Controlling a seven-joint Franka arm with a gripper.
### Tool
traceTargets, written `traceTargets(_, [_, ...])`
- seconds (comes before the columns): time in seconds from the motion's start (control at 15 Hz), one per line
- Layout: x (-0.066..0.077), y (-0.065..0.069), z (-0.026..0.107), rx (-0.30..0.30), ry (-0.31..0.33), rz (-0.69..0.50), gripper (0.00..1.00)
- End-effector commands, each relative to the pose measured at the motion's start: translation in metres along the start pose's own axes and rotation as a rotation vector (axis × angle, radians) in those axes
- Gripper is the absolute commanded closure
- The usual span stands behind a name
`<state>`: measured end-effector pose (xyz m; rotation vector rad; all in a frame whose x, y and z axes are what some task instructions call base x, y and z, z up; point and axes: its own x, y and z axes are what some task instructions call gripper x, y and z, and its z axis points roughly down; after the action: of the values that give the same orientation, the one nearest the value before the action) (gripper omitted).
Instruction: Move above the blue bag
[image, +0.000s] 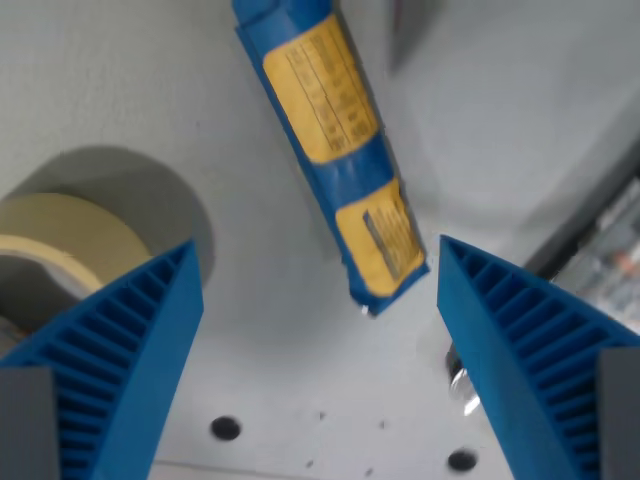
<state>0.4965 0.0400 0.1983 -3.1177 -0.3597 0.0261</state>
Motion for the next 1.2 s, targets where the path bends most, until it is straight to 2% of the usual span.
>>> traceTargets(0.07, [0.011, 0.001, 0.007, -0.039, -0.028, -0.269, 0.00])
traceTargets(0.53, [0.022, 0.003, 0.025, -0.038, -0.032, -0.334, 0.00])
traceTargets(1.2, [0.029, 0.006, 0.038, -0.030, -0.024, -0.305, 0.00])
